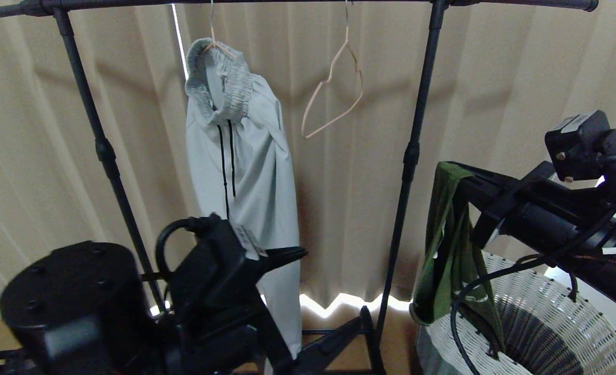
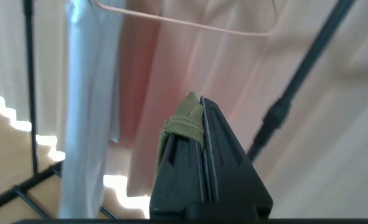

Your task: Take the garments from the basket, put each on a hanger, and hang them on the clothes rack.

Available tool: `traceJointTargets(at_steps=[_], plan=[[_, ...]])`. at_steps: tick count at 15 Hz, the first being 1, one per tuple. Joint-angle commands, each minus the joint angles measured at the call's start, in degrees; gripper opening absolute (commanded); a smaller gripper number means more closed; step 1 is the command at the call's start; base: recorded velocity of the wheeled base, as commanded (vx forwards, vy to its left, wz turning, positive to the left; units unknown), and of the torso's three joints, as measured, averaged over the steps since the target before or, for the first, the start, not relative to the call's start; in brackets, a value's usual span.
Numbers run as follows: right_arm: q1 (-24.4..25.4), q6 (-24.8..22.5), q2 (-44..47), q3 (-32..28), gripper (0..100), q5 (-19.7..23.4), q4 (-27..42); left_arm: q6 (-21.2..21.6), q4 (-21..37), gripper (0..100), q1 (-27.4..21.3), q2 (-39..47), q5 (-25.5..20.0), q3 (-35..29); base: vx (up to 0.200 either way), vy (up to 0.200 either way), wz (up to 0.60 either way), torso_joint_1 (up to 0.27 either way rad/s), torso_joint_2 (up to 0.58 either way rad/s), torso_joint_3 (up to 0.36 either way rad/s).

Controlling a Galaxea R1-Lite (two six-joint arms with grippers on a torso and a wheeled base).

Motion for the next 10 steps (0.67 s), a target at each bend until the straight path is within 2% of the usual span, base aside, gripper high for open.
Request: traceJointTargets(at_steps=[1, 4, 10], plan=[[0.7, 0.9, 0.0, 0.1, 0, 0.0, -0.1, -5.0, -3.2, 100, -3.4, 11.7, 2.2, -5.0, 0.0, 0.0, 0.0, 0.0, 0.0, 0.0], [0.9, 3.3, -1.3, 0.3, 0, 0.3, 0.0, -8.1, -8.0, 100, -6.5, 21.3, 10.9, -9.8, 0.0, 0.0, 0.0, 0.0, 0.0, 0.0], [4.9, 3.2, -3.6, 0.9, 0, 1.2, 0.2, -8.1, -7.6, 100, -7.0, 31.2, 11.3, -22.7, 0.0, 0.0, 0.0, 0.0, 0.0, 0.0]])
